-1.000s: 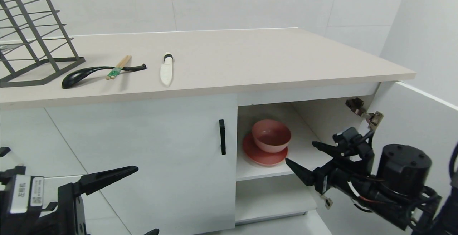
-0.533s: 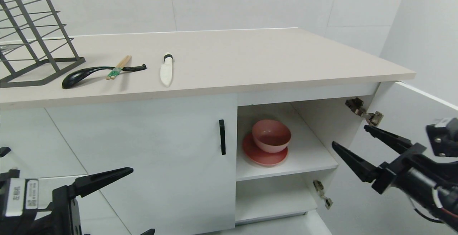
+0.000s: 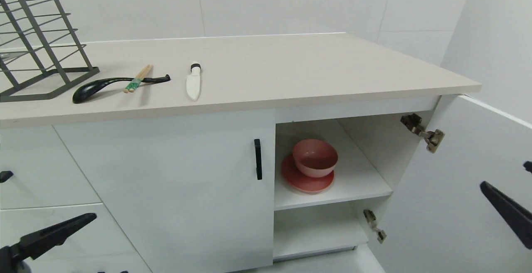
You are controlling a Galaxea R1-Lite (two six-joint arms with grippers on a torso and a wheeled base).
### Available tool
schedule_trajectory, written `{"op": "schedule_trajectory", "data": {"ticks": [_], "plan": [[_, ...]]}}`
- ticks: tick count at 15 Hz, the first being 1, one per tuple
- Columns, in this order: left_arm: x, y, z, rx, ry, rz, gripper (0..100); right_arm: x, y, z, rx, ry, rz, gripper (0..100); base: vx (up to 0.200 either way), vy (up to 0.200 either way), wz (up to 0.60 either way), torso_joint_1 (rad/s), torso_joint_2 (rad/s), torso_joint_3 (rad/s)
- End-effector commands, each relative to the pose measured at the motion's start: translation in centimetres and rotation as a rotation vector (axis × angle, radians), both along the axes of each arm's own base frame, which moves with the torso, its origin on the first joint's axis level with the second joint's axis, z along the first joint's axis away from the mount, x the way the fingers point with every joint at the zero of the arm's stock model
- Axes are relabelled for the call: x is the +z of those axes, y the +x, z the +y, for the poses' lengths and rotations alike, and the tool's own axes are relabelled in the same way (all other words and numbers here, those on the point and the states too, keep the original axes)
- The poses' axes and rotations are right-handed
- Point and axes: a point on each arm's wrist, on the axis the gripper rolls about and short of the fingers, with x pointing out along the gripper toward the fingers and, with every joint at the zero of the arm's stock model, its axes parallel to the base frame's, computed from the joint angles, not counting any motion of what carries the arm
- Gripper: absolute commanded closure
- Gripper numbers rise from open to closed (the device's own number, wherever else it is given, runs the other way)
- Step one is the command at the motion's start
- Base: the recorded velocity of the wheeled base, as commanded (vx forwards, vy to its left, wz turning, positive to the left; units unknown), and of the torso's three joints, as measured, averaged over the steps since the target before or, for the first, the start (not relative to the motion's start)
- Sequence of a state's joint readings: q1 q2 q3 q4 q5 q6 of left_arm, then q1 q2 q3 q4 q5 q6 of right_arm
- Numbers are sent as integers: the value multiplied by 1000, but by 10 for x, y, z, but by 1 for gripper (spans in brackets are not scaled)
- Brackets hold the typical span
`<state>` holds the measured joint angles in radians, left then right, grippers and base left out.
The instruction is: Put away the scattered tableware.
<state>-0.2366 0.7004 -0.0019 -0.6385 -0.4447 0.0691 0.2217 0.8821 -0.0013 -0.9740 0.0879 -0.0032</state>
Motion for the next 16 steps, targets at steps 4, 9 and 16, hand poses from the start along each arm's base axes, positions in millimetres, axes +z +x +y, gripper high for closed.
{"op": "schedule_trajectory", "data": {"ticks": [4, 9, 16], "plan": [[-21, -67, 12, 193, -134, -212, 0, 3, -50, -13, -53, 46, -181, 0, 0, 0, 0, 0, 0, 0], [-28, -73, 12, 237, -137, -234, 0, -9, -71, -17, -62, 44, -185, 0, 0, 0, 0, 0, 0, 0], [-51, -74, 14, 349, -143, -54, 0, -12, -80, -17, -72, 31, -216, 0, 0, 0, 0, 0, 0, 0]]}}
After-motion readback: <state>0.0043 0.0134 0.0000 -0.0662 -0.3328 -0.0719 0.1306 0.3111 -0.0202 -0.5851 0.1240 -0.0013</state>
